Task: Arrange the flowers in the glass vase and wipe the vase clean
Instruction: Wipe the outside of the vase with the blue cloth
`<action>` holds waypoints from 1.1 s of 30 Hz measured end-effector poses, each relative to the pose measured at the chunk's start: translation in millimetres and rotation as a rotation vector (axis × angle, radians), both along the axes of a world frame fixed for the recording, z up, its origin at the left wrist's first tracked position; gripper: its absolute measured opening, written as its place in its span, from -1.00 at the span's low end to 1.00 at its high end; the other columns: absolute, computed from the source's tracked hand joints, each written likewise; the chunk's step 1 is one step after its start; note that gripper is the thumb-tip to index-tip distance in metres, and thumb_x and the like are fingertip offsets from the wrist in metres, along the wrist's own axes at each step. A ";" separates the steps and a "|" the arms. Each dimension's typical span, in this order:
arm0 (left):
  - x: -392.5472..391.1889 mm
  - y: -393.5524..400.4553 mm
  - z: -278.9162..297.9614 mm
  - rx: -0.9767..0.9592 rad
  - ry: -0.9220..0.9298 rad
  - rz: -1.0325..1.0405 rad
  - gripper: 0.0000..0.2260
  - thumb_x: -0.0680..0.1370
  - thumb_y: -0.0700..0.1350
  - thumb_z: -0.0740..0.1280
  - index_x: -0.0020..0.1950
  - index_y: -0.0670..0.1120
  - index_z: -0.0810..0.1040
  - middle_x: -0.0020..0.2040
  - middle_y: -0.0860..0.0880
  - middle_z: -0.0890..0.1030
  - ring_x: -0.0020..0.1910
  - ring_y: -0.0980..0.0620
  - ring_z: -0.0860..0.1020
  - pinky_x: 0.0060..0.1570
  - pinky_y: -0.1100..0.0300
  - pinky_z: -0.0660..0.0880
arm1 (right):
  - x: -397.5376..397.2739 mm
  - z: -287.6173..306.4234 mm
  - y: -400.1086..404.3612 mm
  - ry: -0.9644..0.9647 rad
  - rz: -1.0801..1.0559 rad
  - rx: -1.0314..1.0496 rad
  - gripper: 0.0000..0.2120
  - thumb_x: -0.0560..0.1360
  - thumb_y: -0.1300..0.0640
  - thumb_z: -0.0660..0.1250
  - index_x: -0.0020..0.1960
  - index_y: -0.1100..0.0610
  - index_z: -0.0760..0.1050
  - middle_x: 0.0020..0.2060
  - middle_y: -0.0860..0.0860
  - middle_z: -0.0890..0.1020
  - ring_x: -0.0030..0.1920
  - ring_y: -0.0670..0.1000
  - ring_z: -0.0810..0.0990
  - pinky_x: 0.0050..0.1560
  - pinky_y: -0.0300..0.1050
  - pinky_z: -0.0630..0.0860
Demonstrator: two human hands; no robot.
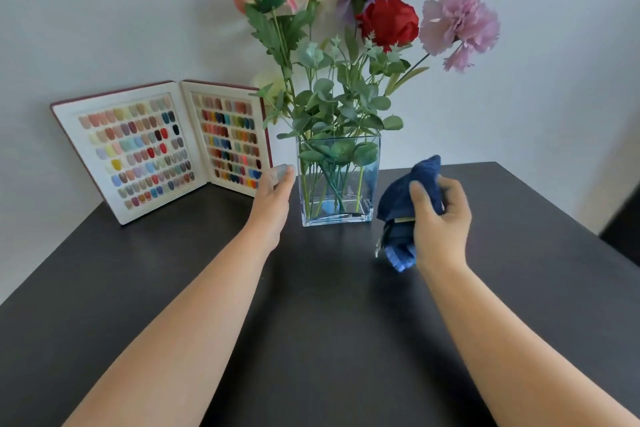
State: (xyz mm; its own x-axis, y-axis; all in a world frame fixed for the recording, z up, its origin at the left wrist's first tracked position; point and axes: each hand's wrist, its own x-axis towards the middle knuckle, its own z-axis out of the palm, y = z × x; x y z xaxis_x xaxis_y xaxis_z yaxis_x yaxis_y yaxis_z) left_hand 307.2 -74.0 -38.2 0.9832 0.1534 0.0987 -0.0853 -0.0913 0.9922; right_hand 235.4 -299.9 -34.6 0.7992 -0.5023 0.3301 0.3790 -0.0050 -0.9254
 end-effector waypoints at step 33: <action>59.8 20.1 -29.0 -0.047 -0.073 -0.279 -0.52 0.41 0.43 0.21 0.28 0.32 0.44 0.29 0.24 0.50 0.30 0.23 0.44 0.18 0.18 0.36 | 94.0 -5.9 50.2 -0.660 -0.077 -1.360 -0.73 0.41 0.45 0.27 -0.03 0.23 0.66 0.07 0.07 0.67 -0.11 0.18 0.51 -0.14 0.05 0.51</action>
State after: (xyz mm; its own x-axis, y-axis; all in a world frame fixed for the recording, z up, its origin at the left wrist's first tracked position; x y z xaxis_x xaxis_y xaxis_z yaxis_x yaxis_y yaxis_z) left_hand 367.0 -53.8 -67.2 0.9786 -0.1158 0.1701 -0.1722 -0.0082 0.9850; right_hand 329.4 -249.7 -40.6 0.3136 0.4391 0.8419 0.6709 -0.7300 0.1307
